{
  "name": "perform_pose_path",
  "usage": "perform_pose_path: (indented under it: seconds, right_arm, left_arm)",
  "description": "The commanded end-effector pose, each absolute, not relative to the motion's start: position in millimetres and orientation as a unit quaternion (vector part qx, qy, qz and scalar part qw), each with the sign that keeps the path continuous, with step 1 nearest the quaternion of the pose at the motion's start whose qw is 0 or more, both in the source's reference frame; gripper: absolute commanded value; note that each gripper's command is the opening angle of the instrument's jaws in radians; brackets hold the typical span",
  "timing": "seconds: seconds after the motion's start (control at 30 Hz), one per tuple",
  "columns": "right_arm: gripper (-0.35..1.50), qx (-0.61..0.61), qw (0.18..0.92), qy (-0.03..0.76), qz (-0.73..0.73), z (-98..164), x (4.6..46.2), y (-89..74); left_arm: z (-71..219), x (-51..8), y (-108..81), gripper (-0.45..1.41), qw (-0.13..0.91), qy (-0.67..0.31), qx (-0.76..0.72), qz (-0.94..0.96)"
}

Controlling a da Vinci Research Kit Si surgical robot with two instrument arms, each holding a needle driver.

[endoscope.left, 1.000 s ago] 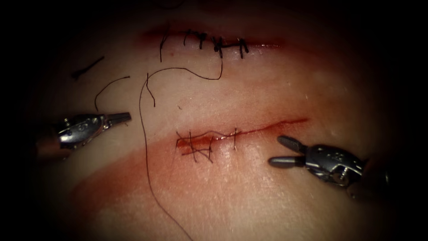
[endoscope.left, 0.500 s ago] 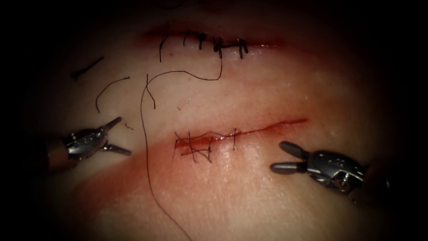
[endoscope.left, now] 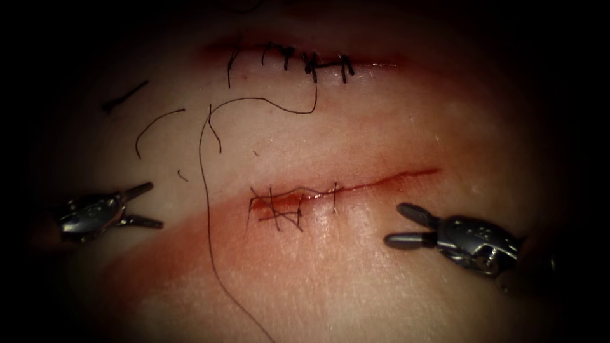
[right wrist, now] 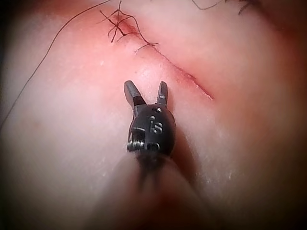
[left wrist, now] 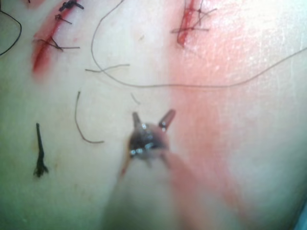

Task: Wound Closure

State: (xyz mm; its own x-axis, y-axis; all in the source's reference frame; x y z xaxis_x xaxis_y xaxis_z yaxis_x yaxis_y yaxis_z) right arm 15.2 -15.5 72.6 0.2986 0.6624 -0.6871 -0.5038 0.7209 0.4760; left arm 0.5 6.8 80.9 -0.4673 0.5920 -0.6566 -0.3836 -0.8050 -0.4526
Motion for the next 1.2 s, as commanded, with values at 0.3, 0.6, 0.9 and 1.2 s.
perform_pose_path:
  seconds: [0.3,0.6,0.9,1.2]
  right_arm:
    - [1.48,0.086,0.801,0.468,0.364,73.3,15.9,-16.5]
    - [1.48,0.086,0.802,0.467,0.363,73.2,16.0,-17.0]
    - [1.48,0.085,0.802,0.467,0.363,73.1,16.2,-17.3]
    - [1.48,0.083,0.802,0.464,0.365,73.1,16.8,-17.3]
  left_arm:
    - [76.4,-10.7,7.7,0.24,0.249,-0.086,-0.468,0.844]
    - [80.6,-19.0,10.1,0.27,0.224,-0.088,-0.464,0.852]
    - [81.4,-18.4,9.2,0.27,0.201,-0.106,-0.455,0.861]
    - [81.8,-17.8,8.8,0.24,0.188,-0.12,-0.438,0.871]
